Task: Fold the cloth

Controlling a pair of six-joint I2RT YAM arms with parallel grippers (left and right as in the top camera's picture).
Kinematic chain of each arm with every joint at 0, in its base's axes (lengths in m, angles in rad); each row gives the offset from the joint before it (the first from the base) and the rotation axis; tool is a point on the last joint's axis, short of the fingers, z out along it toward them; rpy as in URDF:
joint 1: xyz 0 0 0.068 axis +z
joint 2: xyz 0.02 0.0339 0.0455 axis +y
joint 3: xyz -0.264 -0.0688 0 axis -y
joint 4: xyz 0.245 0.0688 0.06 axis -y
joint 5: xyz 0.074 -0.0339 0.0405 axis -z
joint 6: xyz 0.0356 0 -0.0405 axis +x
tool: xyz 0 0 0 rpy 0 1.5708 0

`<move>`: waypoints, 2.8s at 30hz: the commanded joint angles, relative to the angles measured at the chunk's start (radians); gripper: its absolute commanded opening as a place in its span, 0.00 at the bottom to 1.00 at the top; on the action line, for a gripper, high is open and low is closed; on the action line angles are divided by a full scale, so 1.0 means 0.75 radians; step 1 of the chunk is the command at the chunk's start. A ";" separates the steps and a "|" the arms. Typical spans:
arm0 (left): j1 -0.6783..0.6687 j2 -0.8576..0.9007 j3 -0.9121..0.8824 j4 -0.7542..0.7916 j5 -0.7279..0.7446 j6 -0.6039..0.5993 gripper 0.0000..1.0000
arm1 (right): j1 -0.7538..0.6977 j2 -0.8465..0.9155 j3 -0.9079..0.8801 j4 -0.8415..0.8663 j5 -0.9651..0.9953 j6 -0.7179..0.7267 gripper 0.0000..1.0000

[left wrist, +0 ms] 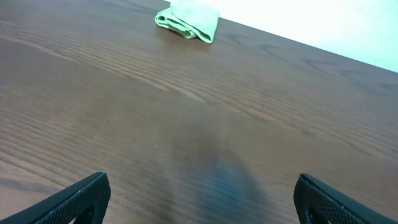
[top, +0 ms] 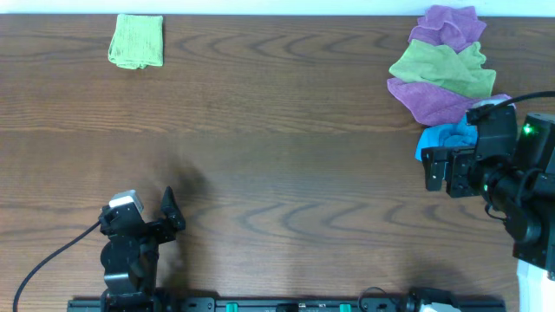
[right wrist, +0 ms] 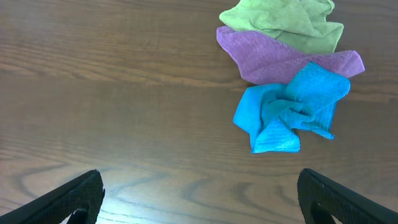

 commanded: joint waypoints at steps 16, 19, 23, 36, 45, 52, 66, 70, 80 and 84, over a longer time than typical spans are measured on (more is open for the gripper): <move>-0.004 -0.013 -0.028 0.003 -0.032 0.024 0.95 | 0.033 -0.555 -0.424 0.326 -0.079 -0.018 0.99; -0.004 -0.013 -0.028 0.003 -0.032 0.024 0.95 | 0.033 -0.724 -0.561 0.358 -0.079 -0.018 0.99; -0.004 -0.013 -0.028 0.003 -0.032 0.024 0.96 | 0.033 -0.908 -0.713 0.370 -0.083 0.005 0.99; -0.004 -0.013 -0.028 0.003 -0.032 0.024 0.95 | 0.033 -1.253 -1.104 0.535 -0.083 0.051 0.99; -0.004 -0.013 -0.028 0.003 -0.032 0.024 0.95 | 0.033 -1.358 -1.262 0.642 -0.083 0.111 0.99; -0.004 -0.013 -0.028 0.003 -0.032 0.024 0.95 | 0.033 -1.358 -1.360 0.688 -0.072 0.106 0.99; -0.004 -0.013 -0.028 0.003 -0.032 0.024 0.95 | 0.033 -1.358 -1.624 0.833 -0.065 0.106 0.99; -0.004 -0.013 -0.028 0.003 -0.032 0.024 0.95 | 0.033 -1.358 -1.624 0.833 -0.047 0.106 0.99; -0.004 -0.013 -0.028 0.003 -0.032 0.024 0.95 | 0.033 -1.358 -1.624 0.832 -0.047 0.106 0.99; -0.004 -0.013 -0.028 0.003 -0.032 0.024 0.96 | 0.033 -1.358 -1.624 0.832 -0.047 0.106 0.99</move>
